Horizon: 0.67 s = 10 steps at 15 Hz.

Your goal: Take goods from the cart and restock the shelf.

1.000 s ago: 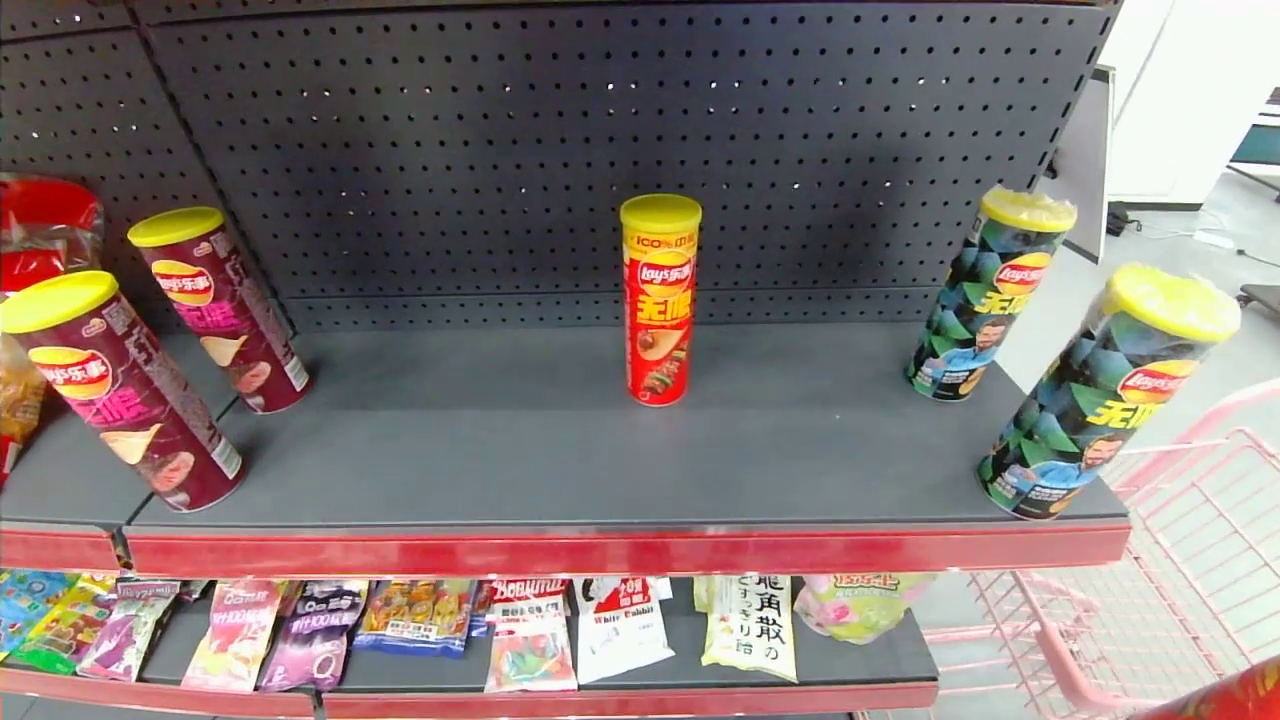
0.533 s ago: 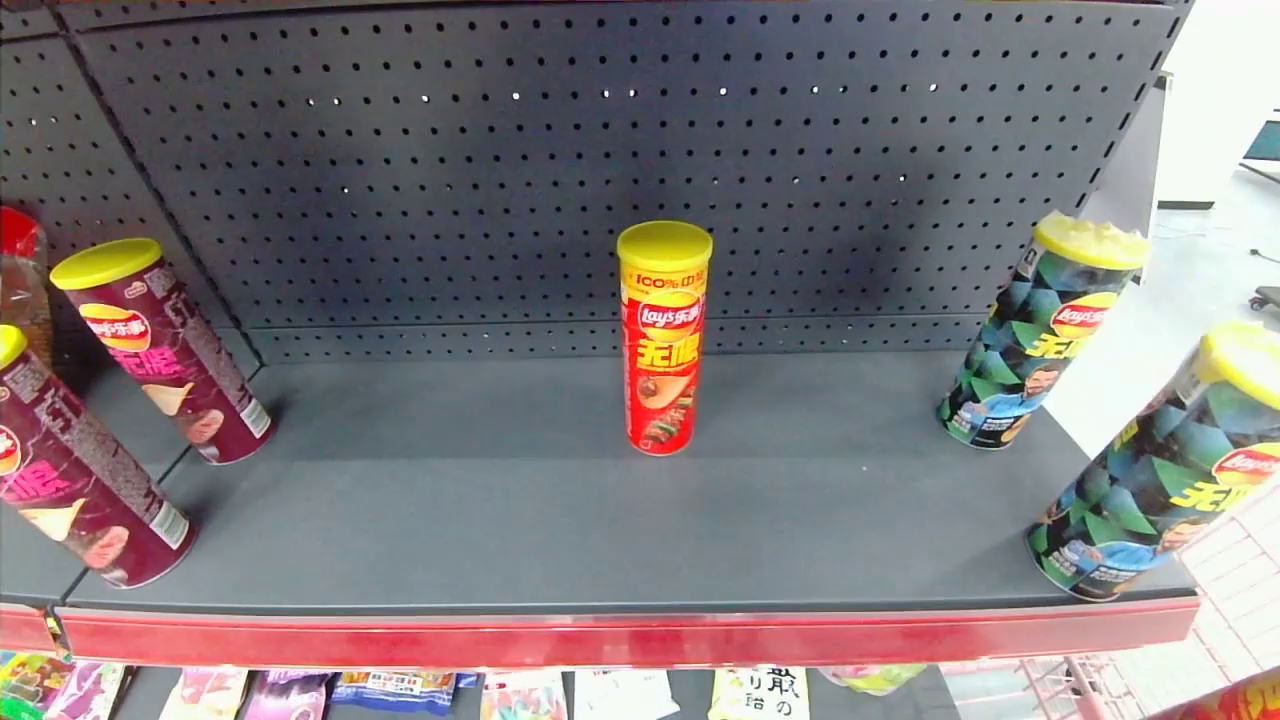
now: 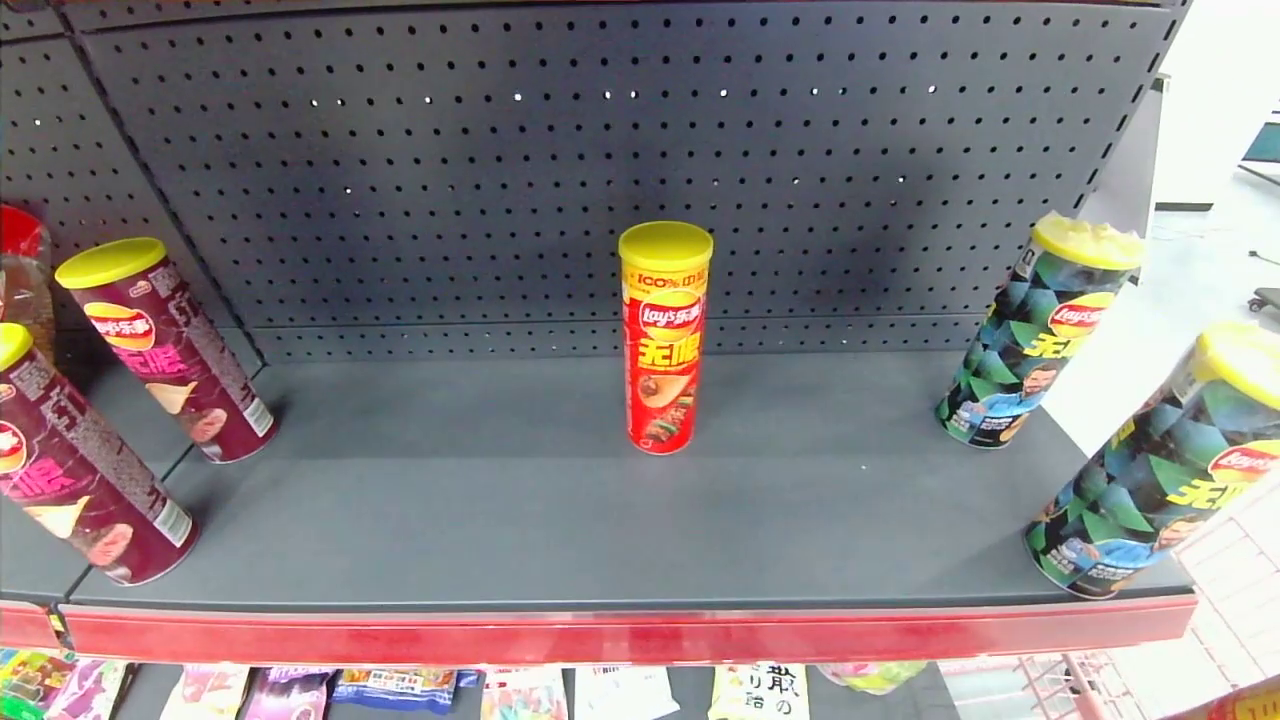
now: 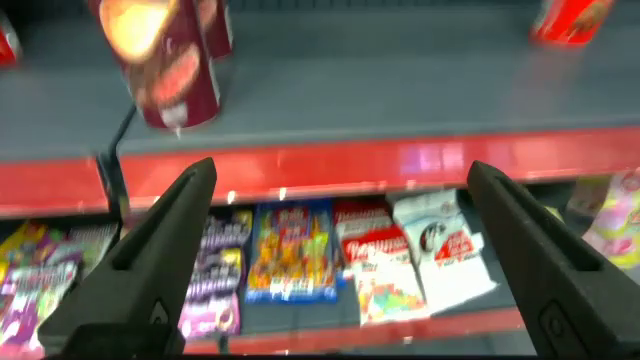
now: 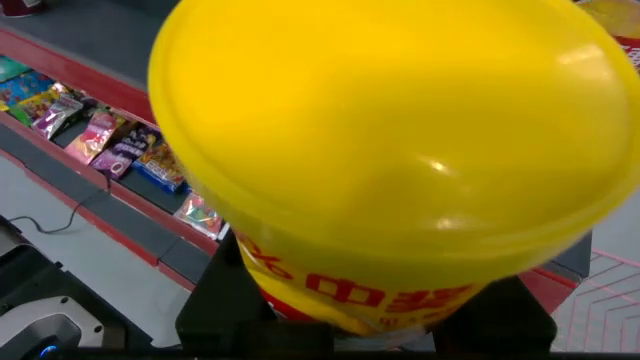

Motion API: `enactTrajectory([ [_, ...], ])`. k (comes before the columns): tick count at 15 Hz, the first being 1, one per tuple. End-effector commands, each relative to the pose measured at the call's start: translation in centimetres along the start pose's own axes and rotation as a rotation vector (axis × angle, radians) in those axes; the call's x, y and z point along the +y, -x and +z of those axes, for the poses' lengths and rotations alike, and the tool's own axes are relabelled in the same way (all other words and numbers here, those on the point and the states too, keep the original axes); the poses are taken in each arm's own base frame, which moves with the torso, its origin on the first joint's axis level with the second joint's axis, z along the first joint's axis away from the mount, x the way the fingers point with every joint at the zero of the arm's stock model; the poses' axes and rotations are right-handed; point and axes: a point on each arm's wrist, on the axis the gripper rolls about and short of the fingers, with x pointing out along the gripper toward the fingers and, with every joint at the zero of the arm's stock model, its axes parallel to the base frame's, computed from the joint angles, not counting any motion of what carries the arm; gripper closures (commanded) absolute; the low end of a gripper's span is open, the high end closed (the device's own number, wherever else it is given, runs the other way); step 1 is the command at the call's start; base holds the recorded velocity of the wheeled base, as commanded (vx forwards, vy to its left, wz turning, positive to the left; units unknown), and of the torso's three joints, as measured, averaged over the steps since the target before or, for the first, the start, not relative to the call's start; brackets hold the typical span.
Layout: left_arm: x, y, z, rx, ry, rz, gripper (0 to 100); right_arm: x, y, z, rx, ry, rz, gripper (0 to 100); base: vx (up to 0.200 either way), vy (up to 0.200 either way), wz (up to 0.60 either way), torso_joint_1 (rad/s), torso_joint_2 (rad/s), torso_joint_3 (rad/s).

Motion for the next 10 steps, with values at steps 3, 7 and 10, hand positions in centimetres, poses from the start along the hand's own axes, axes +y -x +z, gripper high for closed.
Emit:
enactTrajectory([
  [3, -0.2, -4.4, 13.6, 0.030, 0.101, -0.274, 0, -0.4, -0.7, 0.7, 0.027, -0.013, 0.015, 100, 0.000, 0.000, 0.00, 0.000, 0.00, 0.000],
  [7, -2.4, -18.3, 16.8, 0.194, 0.026, -0.599, 0, -0.9, -1.7, 2.2, 0.047, -0.021, 0.056, 100, 0.000, 0.000, 0.00, 0.000, 0.00, 0.000],
  [10, -4.8, -24.5, 15.3, 0.230, -0.014, -0.822, 0, -1.2, -2.0, 3.0, 0.048, -0.021, 0.048, 100, 0.000, 0.000, 0.00, 0.000, 0.00, 0.000],
])
